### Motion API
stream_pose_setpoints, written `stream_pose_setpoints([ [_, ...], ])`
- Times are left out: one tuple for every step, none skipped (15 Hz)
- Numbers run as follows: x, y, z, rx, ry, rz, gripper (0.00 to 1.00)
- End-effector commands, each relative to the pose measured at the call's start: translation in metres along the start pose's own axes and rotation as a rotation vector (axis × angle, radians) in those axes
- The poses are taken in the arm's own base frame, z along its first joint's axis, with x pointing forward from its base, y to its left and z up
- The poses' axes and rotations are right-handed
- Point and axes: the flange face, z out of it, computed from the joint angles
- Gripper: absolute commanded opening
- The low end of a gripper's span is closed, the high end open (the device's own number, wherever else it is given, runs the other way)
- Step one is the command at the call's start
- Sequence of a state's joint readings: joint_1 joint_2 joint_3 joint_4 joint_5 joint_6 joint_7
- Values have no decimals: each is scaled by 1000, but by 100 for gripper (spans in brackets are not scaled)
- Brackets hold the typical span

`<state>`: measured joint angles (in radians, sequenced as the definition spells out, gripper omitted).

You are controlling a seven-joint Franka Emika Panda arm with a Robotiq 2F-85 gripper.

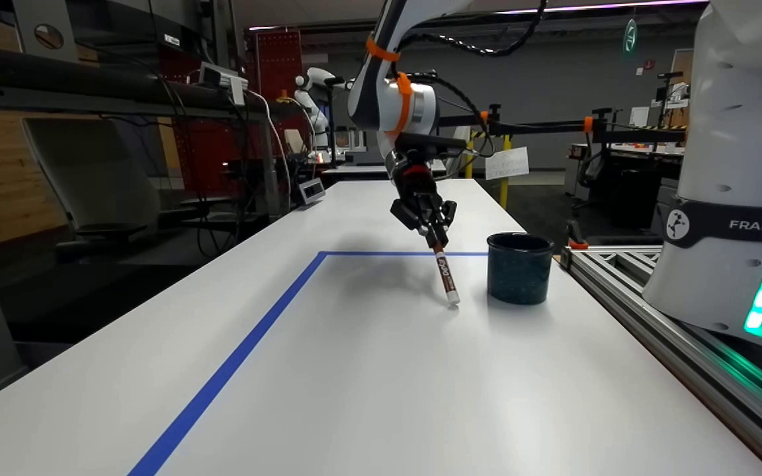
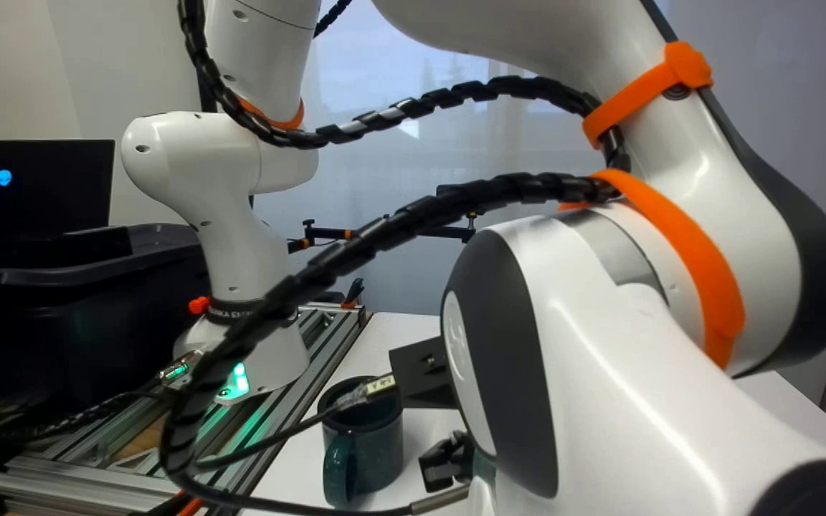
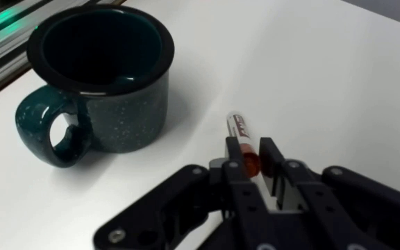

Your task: Remove the red marker from the mug.

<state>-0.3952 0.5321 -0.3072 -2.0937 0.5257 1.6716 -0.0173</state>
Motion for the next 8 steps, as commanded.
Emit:
stream_pose_setpoints([
  [22,-2,-8,-37,83,41,5],
  [25,-3,-8,-51,104,43,5],
  [28,-5,-8,-67,140,42,5],
  [27,-7,-5,-78,151,41,5],
  [26,-10,-1,-97,166,30,44],
  [24,-13,2,-118,186,16,46],
  [20,-18,7,-145,207,-8,51],
  [18,-24,12,-170,220,-30,60],
])
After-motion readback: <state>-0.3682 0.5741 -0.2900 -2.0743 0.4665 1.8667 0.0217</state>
